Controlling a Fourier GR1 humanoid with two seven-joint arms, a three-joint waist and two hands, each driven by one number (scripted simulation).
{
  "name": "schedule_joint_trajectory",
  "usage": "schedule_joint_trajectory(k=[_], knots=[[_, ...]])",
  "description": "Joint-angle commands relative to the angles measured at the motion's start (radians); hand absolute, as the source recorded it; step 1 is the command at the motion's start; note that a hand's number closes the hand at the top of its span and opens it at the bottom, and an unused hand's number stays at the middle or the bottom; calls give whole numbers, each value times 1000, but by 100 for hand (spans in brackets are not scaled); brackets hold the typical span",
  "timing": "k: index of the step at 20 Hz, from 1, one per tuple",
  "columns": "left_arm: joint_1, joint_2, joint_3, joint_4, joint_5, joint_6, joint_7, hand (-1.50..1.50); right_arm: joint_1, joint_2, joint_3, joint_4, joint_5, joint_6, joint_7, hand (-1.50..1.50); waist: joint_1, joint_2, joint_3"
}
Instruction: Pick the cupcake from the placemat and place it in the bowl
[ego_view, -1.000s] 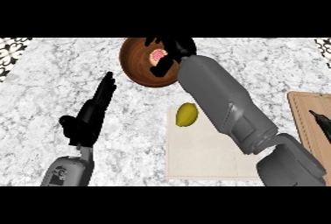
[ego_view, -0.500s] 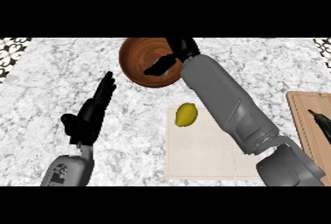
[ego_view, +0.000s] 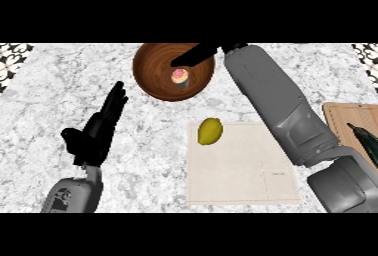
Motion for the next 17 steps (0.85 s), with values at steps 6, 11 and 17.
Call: schedule_joint_trajectory(k=[6,11,17], knots=[[14,0,16,-27,9,-1,3,0,72,-105,-92,2,-70,249,-68,-150,-14,-7,1],[41,-43,-29,12,-36,28,-36,0,92,-170,-111,18,-71,367,-107,-150,-12,-3,1],[24,-35,-1,27,-32,26,-36,0,182,-119,-78,-19,-16,369,-155,-150,-27,-9,0]])
